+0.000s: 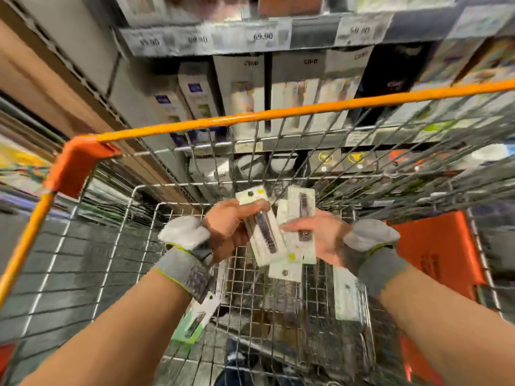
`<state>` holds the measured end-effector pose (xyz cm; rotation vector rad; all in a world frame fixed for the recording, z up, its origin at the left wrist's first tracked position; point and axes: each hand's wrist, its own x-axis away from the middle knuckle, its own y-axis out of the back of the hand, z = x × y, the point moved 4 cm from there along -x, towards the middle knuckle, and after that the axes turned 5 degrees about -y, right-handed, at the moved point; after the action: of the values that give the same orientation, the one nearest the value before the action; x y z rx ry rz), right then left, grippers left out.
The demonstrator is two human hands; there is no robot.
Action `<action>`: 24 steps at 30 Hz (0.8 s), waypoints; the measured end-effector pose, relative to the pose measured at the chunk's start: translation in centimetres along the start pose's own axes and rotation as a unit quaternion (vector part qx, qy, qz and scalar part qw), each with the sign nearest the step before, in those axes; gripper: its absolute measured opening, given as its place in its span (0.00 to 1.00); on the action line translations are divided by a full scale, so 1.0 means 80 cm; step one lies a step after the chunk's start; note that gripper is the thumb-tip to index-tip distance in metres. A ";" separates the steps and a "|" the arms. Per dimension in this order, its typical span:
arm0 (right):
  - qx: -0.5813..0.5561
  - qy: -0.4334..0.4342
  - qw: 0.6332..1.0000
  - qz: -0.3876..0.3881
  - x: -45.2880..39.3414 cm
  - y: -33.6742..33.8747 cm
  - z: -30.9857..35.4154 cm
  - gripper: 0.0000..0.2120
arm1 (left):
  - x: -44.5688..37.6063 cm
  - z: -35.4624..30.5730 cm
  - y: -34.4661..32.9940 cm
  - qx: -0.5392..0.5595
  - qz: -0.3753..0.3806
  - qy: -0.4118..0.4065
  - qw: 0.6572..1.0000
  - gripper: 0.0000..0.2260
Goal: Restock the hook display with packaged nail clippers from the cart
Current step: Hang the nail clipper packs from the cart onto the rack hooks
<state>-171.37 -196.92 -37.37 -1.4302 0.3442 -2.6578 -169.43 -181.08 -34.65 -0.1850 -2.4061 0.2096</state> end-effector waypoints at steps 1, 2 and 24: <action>0.003 0.026 1.000 0.004 0.012 -0.006 0.015 0.24 | 0.010 -0.017 -0.001 0.001 -0.003 -0.014 1.000 0.11; 0.020 0.048 0.999 -0.007 0.024 -0.009 0.028 0.24 | 0.022 -0.032 -0.002 -0.003 -0.006 -0.026 1.000 0.07; 0.106 0.283 0.953 -0.006 0.310 -0.267 0.213 0.10 | 0.334 -0.303 0.119 -0.042 -0.148 -0.351 0.924 0.06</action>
<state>-170.55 -183.66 -2.98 -0.5931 0.0828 -2.9570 -172.44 -164.30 -1.47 0.2662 -3.1150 0.0271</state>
